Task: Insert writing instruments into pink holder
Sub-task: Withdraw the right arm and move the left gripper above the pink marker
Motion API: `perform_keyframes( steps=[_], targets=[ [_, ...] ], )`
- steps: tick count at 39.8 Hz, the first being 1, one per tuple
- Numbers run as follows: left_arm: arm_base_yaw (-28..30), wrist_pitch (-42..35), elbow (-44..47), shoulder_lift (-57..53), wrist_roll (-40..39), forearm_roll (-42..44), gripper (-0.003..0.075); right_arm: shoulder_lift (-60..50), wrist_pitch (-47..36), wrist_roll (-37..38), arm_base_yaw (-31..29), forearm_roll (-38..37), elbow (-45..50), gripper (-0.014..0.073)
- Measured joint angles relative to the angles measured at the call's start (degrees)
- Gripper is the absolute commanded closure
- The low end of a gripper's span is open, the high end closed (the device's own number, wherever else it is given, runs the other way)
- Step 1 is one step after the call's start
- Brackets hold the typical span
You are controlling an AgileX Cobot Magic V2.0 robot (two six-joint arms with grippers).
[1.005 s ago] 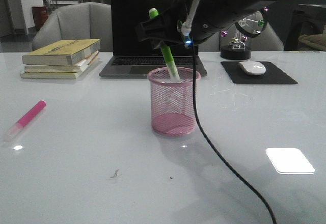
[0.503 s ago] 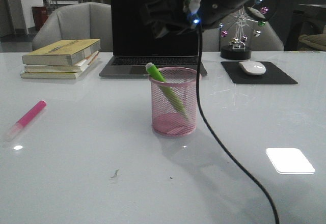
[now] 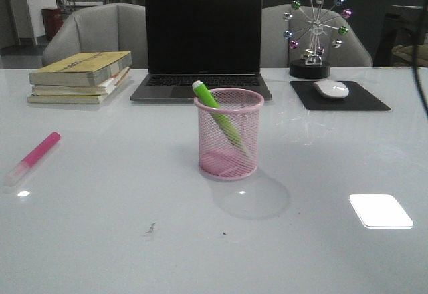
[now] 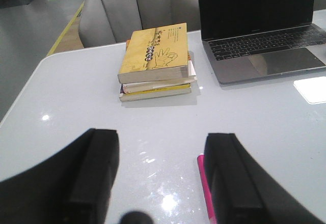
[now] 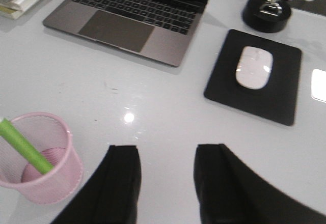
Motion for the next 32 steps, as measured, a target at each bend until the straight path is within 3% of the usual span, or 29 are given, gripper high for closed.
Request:
perform_keyframes(
  steps=[14,32],
  targets=[
    [0.00,0.00,0.00,0.00,0.00,0.00,0.0283,-16.03,10.02,0.00,-13.80,-0.15,12.76,0.0205],
    [0.00,0.00,0.00,0.00,0.00,0.00,0.0283,-20.08,10.04,-0.08,-15.12,-0.25,22.55,0.0205]
  ],
)
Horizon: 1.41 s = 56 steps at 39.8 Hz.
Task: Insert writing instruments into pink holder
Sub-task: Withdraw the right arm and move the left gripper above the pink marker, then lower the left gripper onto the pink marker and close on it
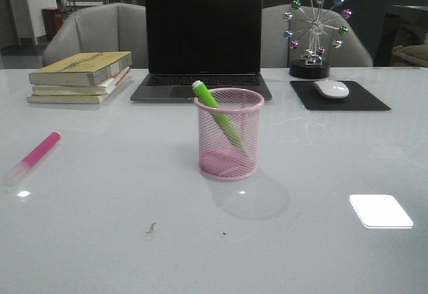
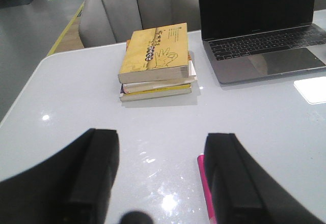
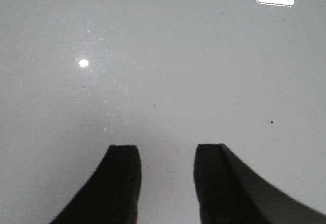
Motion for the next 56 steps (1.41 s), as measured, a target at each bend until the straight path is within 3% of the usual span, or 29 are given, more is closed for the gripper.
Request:
perform_keyframes(
  steps=[8,17,26,39,48,56],
  targets=[
    [0.00,2.11,-2.04,0.00,0.00,0.00,0.0281,-0.03,-0.56,0.00,0.00,0.00,-0.06,0.0205],
    [0.00,14.80,-13.74,3.40,0.00,-3.06,0.0281,-0.03,-0.56,0.00,0.00,0.00,-0.06,0.0205],
    [0.00,28.99,-28.81,13.43,0.00,-9.54,0.0282,-0.03,-0.46,0.00,0.00,0.00,-0.06,0.0205],
    [0.00,46.50,-45.88,31.59,0.00,-10.57,0.0282,-0.03,-0.10,0.00,0.00,0.00,-0.06,0.0205],
    [0.00,54.05,-51.82,41.38,2.17,-13.21,0.0282,-0.03,-0.01,0.00,0.00,0.00,-0.06,0.0205],
    [0.00,56.13,-53.99,47.02,4.34,-16.69,0.0282,-0.03,0.02,0.00,0.00,0.00,-0.06,0.0205]
  ],
)
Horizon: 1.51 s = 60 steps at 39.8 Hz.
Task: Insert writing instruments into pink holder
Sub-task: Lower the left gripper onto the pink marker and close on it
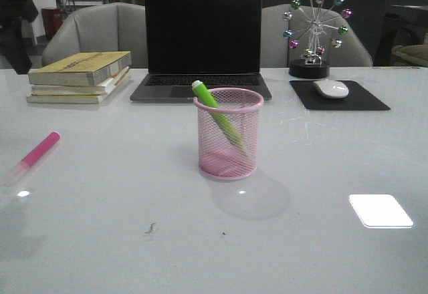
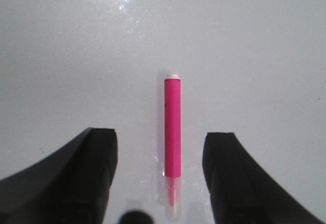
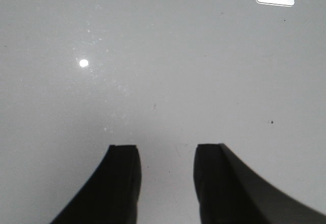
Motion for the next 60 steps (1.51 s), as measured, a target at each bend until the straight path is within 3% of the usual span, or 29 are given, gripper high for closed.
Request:
perform_keyframes(
  steps=[34,60],
  targets=[
    [-2.26,0.12,-0.69,13.78,4.46,-3.47,0.0282,0.00,0.91,0.00,0.00,0.00,0.00,0.0205],
    [-2.26,-2.06,-0.98,16.06,4.55,-2.43,0.0282,0.00,1.93,0.00,0.00,0.00,0.00,0.0205]
  ],
)
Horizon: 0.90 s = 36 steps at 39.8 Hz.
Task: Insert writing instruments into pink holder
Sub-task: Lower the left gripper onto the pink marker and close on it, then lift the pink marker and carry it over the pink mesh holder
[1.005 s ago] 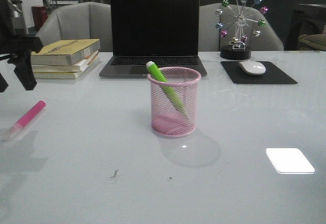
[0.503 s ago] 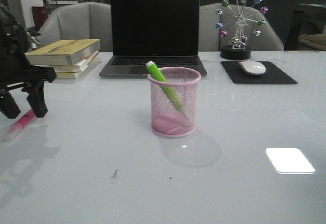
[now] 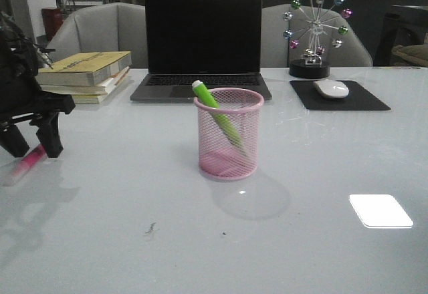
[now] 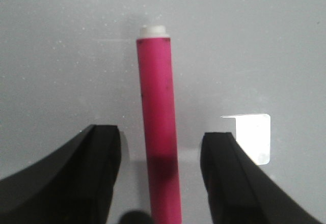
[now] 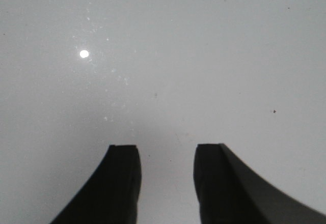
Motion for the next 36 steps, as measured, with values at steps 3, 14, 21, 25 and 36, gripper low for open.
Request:
perform_keyframes(
  steps=[3,14,21,25,36],
  targets=[
    [0.00,0.10,-0.35,0.38,0.00,0.02,0.0286,0.00,0.05,0.00,0.00,0.00,0.00,0.0205],
    [0.00,1.92,-1.12,1.24,0.04,0.75,0.0481,0.00,0.44,0.00,0.00,0.00,0.00,0.0205],
    [0.00,2.88,-1.41,1.36,0.04,1.00,0.0596,0.00,0.57,0.00,0.00,0.00,0.00,0.0205],
    [-0.03,3.12,-1.41,1.36,0.04,0.89,0.0626,0.00,1.08,0.00,0.00,0.00,0.00,0.0205],
    [-1.87,3.50,-2.60,1.43,0.04,0.78,0.0629,0.00,2.64,0.00,0.00,0.00,0.00,0.0205]
  ],
)
